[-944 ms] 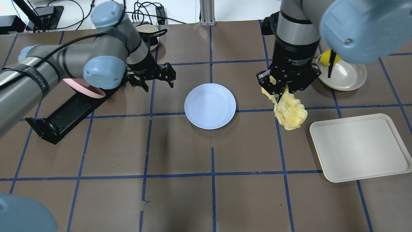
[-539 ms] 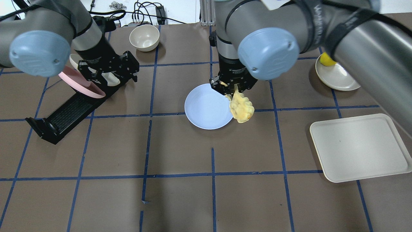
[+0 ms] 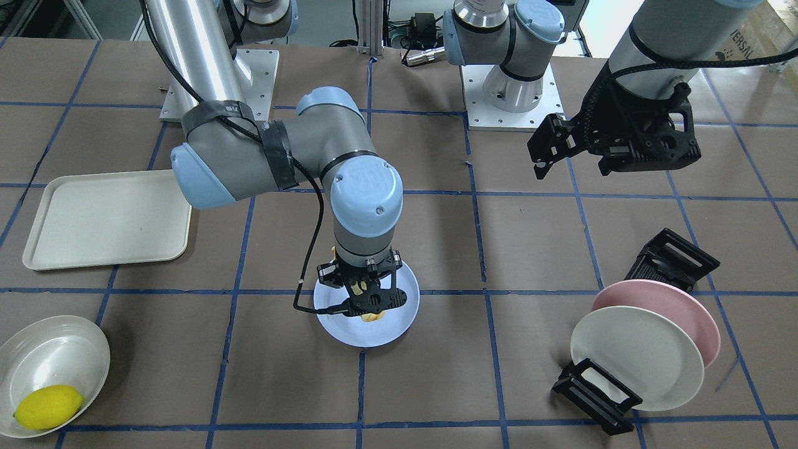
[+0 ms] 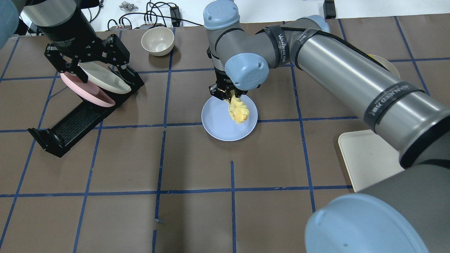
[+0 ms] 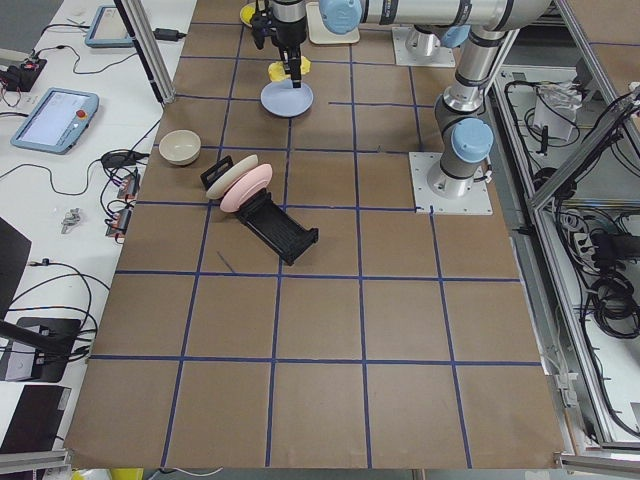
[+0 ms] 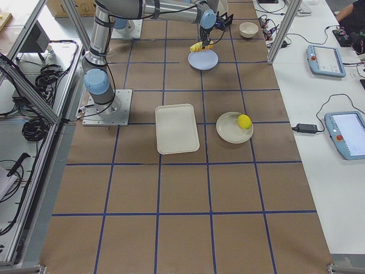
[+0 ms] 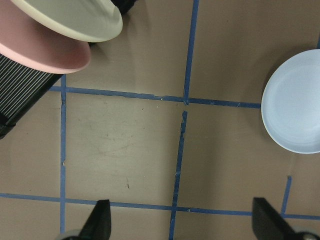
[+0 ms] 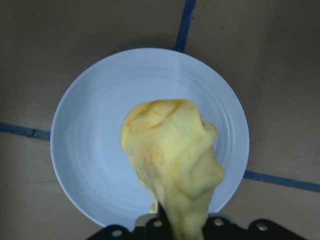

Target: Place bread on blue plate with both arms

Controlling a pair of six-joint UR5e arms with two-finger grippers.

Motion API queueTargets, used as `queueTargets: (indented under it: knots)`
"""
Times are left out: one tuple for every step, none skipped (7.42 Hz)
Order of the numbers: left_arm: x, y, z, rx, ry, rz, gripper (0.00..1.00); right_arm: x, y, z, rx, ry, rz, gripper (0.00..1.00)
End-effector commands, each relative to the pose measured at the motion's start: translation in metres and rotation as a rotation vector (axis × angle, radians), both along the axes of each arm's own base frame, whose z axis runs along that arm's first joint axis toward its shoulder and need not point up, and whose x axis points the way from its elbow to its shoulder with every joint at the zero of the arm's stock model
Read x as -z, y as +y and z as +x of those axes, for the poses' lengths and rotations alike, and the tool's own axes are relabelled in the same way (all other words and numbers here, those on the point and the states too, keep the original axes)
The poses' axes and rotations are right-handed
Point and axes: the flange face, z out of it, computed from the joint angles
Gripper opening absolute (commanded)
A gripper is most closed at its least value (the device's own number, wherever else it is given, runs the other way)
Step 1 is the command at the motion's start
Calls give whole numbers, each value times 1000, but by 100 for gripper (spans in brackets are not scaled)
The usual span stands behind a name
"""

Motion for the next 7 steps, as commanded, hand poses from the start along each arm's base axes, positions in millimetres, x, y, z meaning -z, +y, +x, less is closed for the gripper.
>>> queueTargets:
  knots:
    - [-6,-4,-1,61,3,-1,100,23,-27,9,-1,7,-9,32]
    - [-5,1,-2,62,2,4,100,29,-32,9,-4,10,-7,45]
    - [-16,3,0,63,-1,-19,100,31,-38,4,-4,3,-26,98]
    - [-18,1,1,60,1,-25,100,32,-41,0,1,0,-29,100]
    - [-17,1,1,59,-1,-24,100,30,-41,0,2,1,-32,100]
    - [-17,6,1,59,-2,-23,100,25,-43,-1,1,-4,-40,100]
    - [-18,7,1,59,-2,-25,100,16,-45,-7,9,-6,-47,100]
